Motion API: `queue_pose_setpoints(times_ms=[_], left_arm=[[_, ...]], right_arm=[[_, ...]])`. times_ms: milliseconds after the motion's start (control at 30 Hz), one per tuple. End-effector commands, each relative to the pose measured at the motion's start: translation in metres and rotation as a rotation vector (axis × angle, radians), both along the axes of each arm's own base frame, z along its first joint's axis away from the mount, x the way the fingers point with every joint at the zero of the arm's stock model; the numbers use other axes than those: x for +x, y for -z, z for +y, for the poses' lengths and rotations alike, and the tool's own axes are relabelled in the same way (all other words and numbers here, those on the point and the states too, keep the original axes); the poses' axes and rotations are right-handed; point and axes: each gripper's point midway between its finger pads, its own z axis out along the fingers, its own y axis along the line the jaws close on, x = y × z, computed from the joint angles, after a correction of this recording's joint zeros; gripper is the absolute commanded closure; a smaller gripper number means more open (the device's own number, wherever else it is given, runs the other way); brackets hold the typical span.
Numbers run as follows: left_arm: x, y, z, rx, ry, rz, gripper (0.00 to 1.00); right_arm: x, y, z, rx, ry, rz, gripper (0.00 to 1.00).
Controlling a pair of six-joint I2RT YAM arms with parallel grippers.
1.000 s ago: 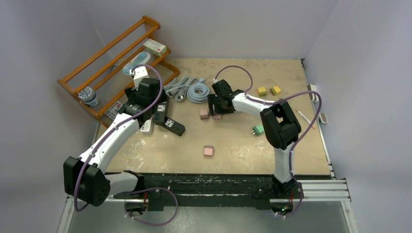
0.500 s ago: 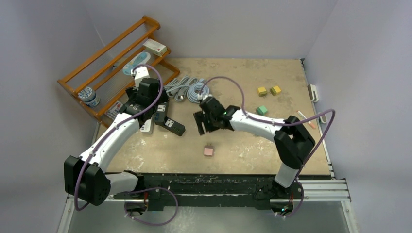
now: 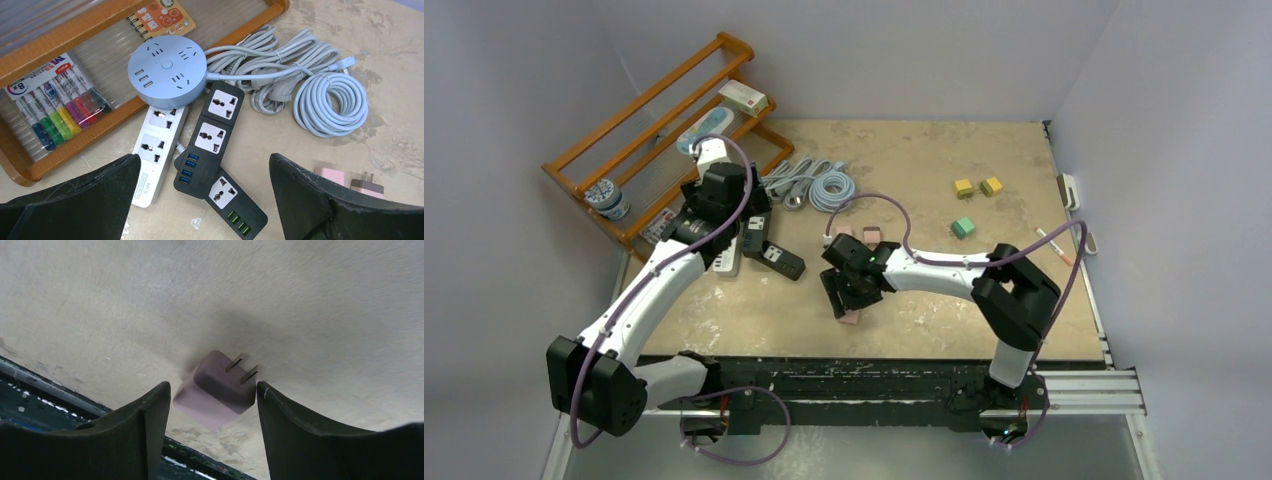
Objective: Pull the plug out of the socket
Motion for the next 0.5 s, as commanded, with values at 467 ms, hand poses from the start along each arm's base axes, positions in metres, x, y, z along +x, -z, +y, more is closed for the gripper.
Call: queue_pose_setpoints(times_ms=[467], left_arm=[[-0.003, -0.012, 0.002, 0.009, 0.007, -0.033, 0.0]], right_arm=[[0.127, -0.044, -0.022, 0.035, 0.207, -0.162, 0.69]])
